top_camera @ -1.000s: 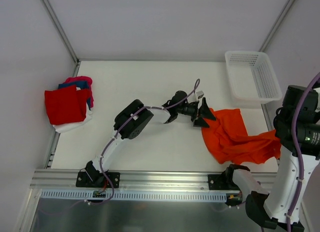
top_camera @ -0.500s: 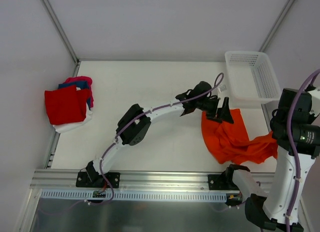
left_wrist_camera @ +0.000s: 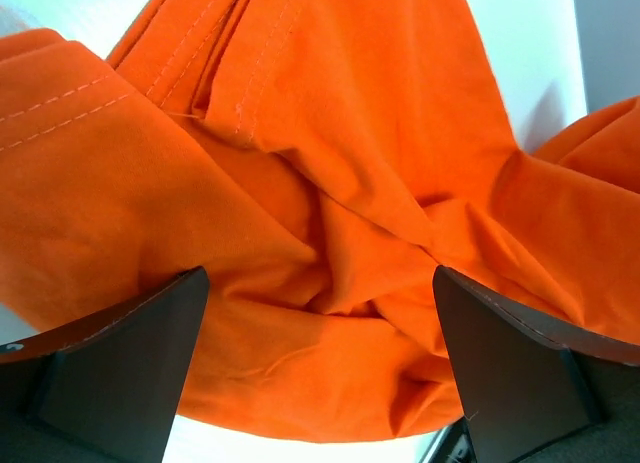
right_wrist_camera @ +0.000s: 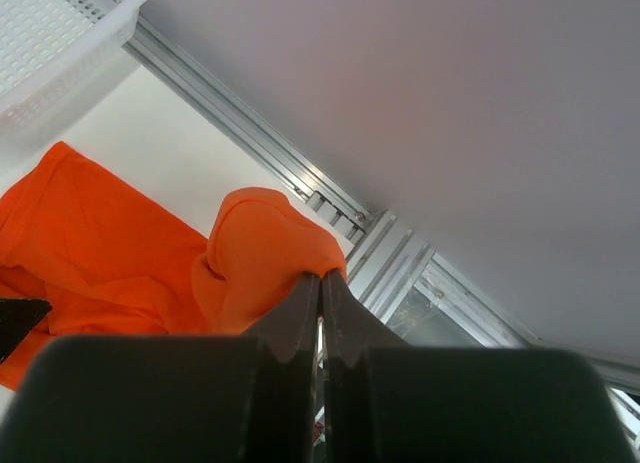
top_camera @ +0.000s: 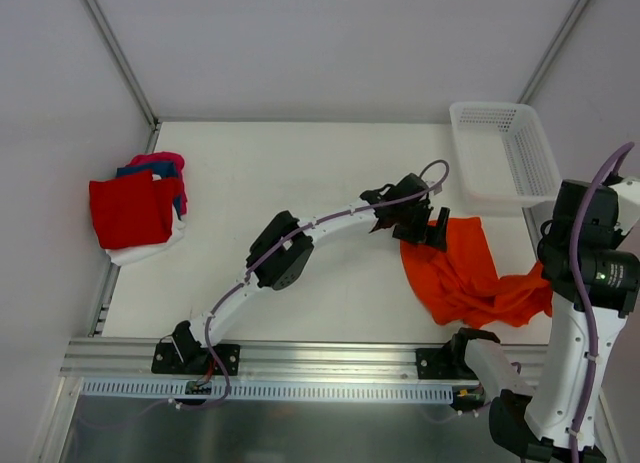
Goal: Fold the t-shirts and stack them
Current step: Move the tshirt to the center of the board
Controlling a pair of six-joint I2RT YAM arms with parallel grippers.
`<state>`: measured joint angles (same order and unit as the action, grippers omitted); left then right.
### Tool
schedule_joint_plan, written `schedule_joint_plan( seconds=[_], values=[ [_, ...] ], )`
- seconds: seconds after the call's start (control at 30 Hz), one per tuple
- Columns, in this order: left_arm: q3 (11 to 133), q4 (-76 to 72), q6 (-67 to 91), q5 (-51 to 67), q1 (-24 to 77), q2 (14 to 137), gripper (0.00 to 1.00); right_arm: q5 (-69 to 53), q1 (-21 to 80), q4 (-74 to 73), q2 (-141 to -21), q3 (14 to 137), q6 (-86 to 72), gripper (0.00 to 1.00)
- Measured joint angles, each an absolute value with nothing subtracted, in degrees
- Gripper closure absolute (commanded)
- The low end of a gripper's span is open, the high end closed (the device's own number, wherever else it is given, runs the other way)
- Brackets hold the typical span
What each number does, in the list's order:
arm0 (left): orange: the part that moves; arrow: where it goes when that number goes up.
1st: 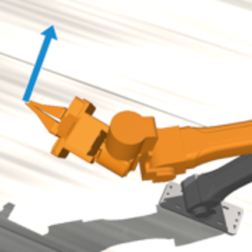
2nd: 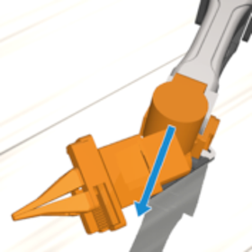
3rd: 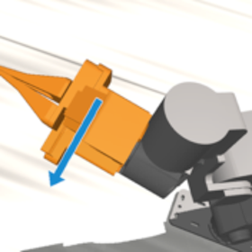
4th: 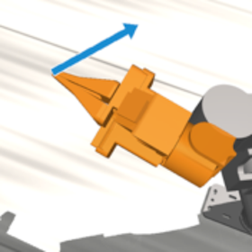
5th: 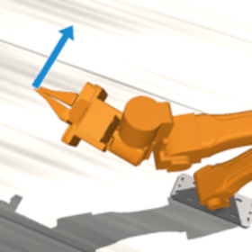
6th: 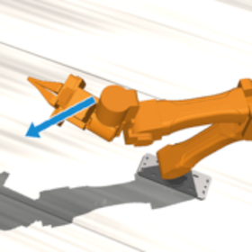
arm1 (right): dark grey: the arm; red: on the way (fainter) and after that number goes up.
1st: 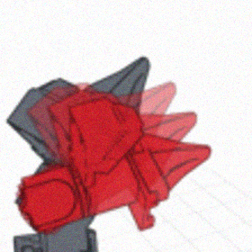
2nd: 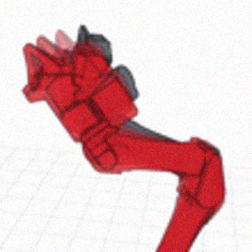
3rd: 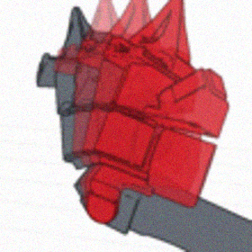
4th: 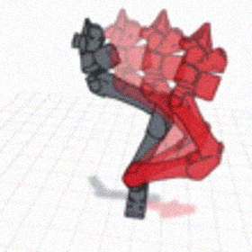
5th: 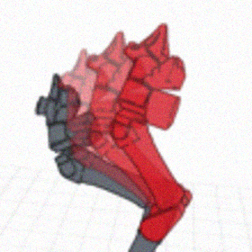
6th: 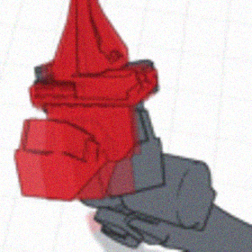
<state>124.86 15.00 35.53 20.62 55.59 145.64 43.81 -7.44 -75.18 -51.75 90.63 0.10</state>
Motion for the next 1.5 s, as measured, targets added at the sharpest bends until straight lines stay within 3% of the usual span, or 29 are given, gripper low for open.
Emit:
schedule_joint_plan(
  seconds=[0.57,1.07,1.17,1.3,1.37,1.5],
  values=[
    [140.7,17.0,8.6,6.3,64.6,147.5,0.01,42.7,-7.4,-73.5,-50.7,88.7,0.3,1.0],
    [137.0,15.6,2.6,-3.5,62.1,153.8,0.02,41.3,-7.4,-73.2,-48.6,88.2,0.6,1.0],
    [137.0,15.5,3.2,-3.8,61.8,153.8,0.37,41.2,-7.4,-73.2,-48.5,88.2,0.7,0.99],
    [137.0,15.5,4.0,-4.6,61.8,153.8,0.77,41.1,-7.4,-73.1,-48.5,88.1,0.7,0.99],
    [137.0,15.5,4.2,-5.0,61.8,153.8,0.82,41.0,-7.4,-73.0,-48.5,87.7,0.7,1.0],
    [137.0,15.5,4.1,-5.5,61.8,153.8,0.8,40.3,-7.4,-72.7,-48.5,86.4,0.7,1.0]
  ],
)
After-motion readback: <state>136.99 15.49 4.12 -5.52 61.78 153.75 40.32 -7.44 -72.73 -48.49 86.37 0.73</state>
